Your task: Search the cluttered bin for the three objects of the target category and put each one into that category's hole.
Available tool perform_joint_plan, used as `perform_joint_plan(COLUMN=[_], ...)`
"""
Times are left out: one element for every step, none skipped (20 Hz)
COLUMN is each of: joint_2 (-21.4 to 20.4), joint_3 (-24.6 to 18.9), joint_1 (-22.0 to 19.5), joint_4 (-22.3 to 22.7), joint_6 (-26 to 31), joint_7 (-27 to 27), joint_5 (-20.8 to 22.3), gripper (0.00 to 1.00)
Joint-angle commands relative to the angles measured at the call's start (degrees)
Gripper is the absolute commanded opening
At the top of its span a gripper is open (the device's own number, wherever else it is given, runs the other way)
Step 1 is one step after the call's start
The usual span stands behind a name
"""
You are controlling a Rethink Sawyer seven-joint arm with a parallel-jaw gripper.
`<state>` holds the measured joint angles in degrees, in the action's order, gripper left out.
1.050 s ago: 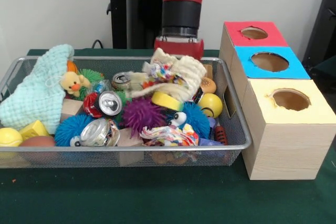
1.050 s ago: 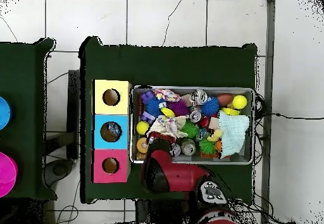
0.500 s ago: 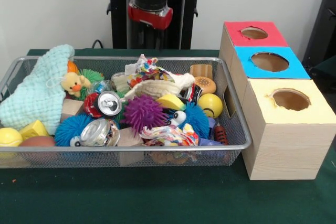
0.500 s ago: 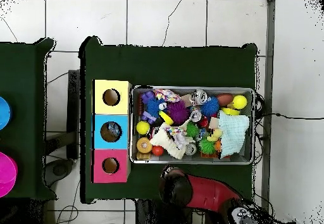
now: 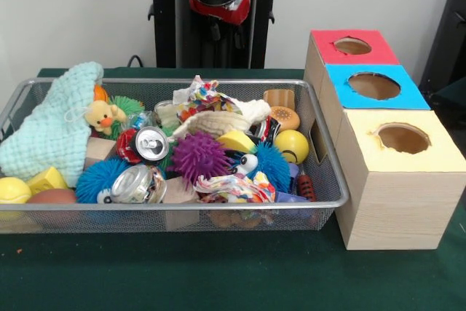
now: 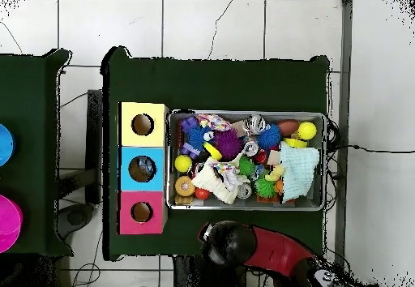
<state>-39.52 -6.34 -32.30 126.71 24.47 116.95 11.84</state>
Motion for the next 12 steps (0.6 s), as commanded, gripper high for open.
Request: perform_joint_plan(joint_2=[-1.32,-1.60,-1.79,-2.65,-3.16,-4.41,-5.03,-6.98,-7.56,-9.76,-10.22,-12.36], joint_3=[-6.11,-3.51,-1.84,0.96,2.58,5.12,6.25,7.58,8.37,9.13,9.40,9.41], joint_1=[-0.47,1.09,2.03,3.57,4.52,6.08,6.66,7.18,7.52,7.49,7.35,7.11], joint_4=[-1.33,-3.01,-3.86,-4.65,-5.12,-5.52,-5.64,-5.66,-5.90,-5.91,-6.14,-5.69], joint_6=[-3.45,-8.71,-11.25,-13.51,-14.91,-15.68,-15.86,-15.82,-15.86,-15.26,-15.38,-15.72], joint_7=[0.74,1.48,2.05,2.74,3.14,3.74,3.89,3.66,3.50,2.76,2.30,1.39], joint_5=[1.22,4.88,6.74,9.21,10.74,12.50,13.24,14.24,14.72,15.39,15.85,16.75], gripper=[1.00,1.00,1.00,1.00,1.00,1.00,1.00,1.00,1.00,1.00,1.00,1.00])
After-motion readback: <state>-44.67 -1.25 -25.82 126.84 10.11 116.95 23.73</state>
